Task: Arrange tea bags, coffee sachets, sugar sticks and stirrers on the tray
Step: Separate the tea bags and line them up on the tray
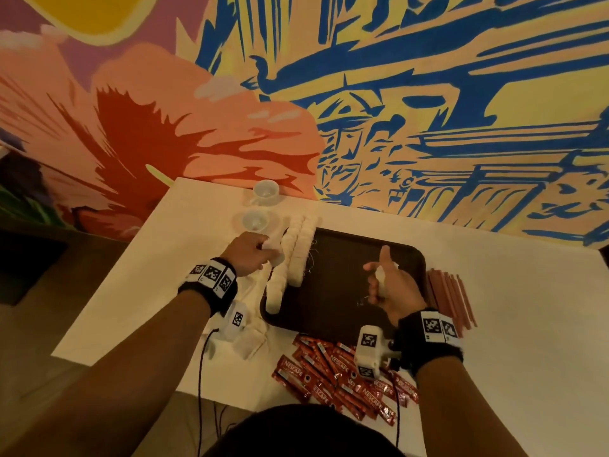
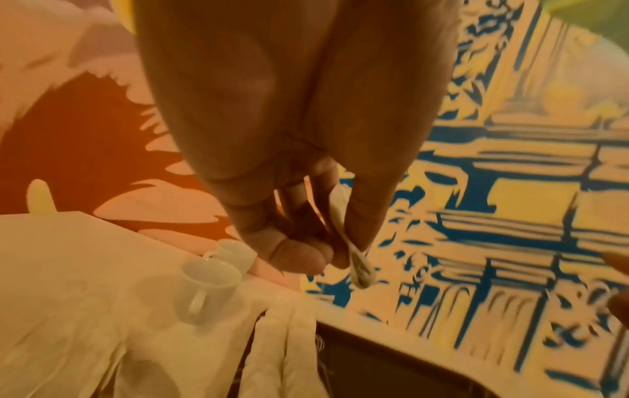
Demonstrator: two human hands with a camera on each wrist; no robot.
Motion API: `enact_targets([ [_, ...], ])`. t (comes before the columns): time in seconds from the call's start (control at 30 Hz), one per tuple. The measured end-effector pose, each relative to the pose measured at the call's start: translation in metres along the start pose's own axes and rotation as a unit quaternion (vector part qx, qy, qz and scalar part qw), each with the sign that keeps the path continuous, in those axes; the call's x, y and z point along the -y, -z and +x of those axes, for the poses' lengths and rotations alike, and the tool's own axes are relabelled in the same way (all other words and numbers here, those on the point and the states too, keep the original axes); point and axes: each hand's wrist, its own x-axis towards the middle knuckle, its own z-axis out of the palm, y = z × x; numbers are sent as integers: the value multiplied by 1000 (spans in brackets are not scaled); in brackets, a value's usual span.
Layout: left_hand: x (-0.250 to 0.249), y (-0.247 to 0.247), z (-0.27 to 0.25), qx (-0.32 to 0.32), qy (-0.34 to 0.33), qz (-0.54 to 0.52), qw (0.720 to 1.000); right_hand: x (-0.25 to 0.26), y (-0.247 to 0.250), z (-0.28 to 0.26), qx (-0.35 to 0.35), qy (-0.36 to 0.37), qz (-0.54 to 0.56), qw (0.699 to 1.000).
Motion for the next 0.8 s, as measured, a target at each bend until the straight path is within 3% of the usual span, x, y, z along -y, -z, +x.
enact_targets([
  [0.33, 30, -65, 54, 151, -60, 248, 955, -15, -32, 21, 7, -107, 65, 992],
  [0.5, 36, -84, 72, 191, -78, 303, 930, -21, -35, 22, 26, -99, 61, 993],
  [0.63, 39, -92, 85, 187, -82, 322, 924, -24, -36, 27, 24, -107, 77, 991],
  [0.8, 36, -92, 96, 129, -80, 335, 930, -30, -31, 30, 27, -108, 59, 992],
])
